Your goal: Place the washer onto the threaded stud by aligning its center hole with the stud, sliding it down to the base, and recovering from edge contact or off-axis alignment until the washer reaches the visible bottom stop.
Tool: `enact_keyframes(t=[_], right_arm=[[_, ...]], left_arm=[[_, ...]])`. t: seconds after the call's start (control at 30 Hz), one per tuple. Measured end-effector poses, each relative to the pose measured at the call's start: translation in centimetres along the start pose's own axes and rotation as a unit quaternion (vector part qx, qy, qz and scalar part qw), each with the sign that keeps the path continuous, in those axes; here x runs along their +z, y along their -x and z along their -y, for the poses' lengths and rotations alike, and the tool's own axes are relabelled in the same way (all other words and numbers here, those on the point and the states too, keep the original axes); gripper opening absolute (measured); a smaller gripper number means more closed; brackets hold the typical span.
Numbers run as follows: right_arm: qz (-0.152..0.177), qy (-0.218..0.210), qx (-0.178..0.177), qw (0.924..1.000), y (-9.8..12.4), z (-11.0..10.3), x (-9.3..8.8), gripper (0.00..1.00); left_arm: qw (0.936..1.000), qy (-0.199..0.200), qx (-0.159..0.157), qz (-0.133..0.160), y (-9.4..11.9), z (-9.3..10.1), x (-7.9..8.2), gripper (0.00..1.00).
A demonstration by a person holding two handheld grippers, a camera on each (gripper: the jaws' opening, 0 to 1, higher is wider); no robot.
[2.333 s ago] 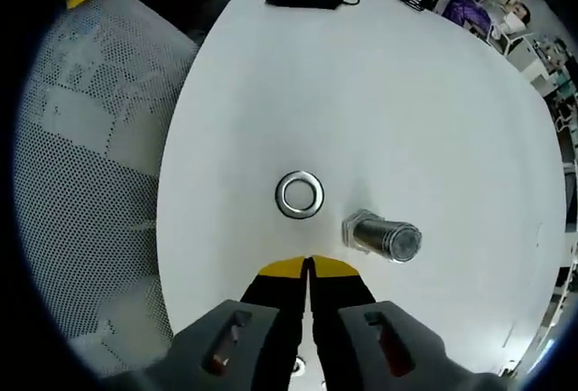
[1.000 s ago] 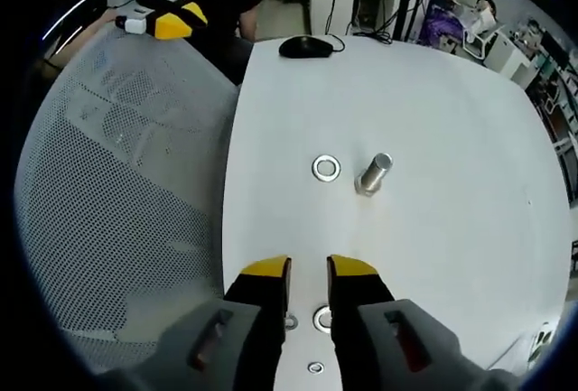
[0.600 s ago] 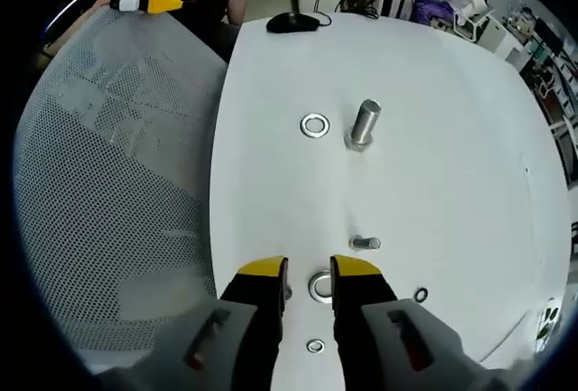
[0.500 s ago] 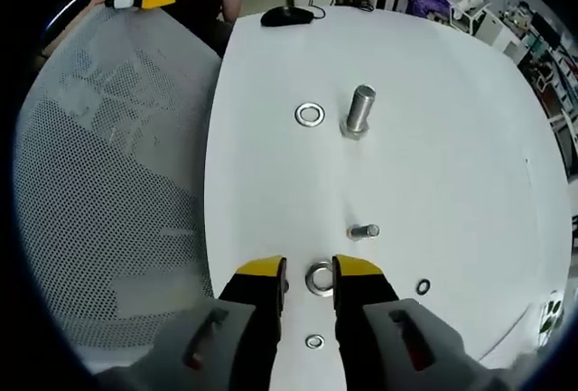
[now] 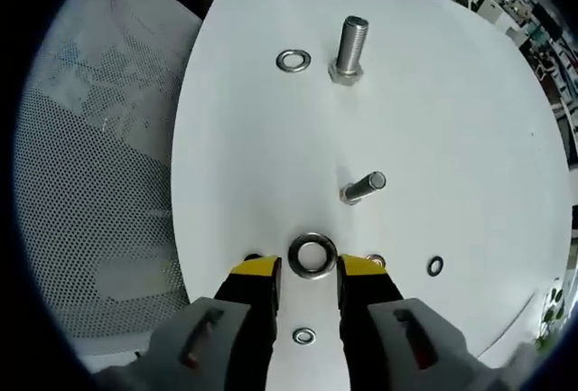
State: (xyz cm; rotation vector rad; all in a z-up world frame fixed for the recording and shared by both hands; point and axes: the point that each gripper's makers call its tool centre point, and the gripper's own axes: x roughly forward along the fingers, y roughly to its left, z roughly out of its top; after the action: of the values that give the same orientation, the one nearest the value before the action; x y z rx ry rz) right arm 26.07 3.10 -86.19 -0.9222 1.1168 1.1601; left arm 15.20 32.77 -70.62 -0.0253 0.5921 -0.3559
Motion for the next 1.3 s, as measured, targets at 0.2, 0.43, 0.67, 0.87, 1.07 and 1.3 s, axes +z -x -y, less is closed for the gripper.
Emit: enact_keyframes(t=[0.2,0.43,0.67,0.87,1.07,1.3], right_arm=[[-0.004,0.005,0.000,1.0000,-0.4,0.1,0.0,0.28],[-0.021,0.018,-0.007,0.9996,-0.5,0.3,-0.4,0.29],[-0.014,0.010,-0.002,0.9999,-0.7,0.6,-0.1,0.26],[-0.014,0.012,-0.006,0.9998,-0.8,0.5,0.4,0.25],[0.006,0.007,-0.005,0.9999,-1.3,-0.3,2.5,0.25],[0.000,0.077,0.007,0.9970,-2.3,-2.5,5.5,0.25]], left_arm=[[1.0000,0.001,0.000,0.000,0.0,0.0,0.0,0.10],[1.0000,0.002,0.001,0.001,0.0,-0.1,0.0,0.10],[1.0000,0.002,0.000,0.001,0.0,-0.1,0.1,0.10],[1.0000,0.002,0.000,0.002,0.0,-0.1,0.1,0.10],[1.0000,0.002,0.000,0.003,0.0,-0.1,0.1,0.10],[1.0000,0.003,0.001,0.004,0.0,0.0,0.1,0.10]])
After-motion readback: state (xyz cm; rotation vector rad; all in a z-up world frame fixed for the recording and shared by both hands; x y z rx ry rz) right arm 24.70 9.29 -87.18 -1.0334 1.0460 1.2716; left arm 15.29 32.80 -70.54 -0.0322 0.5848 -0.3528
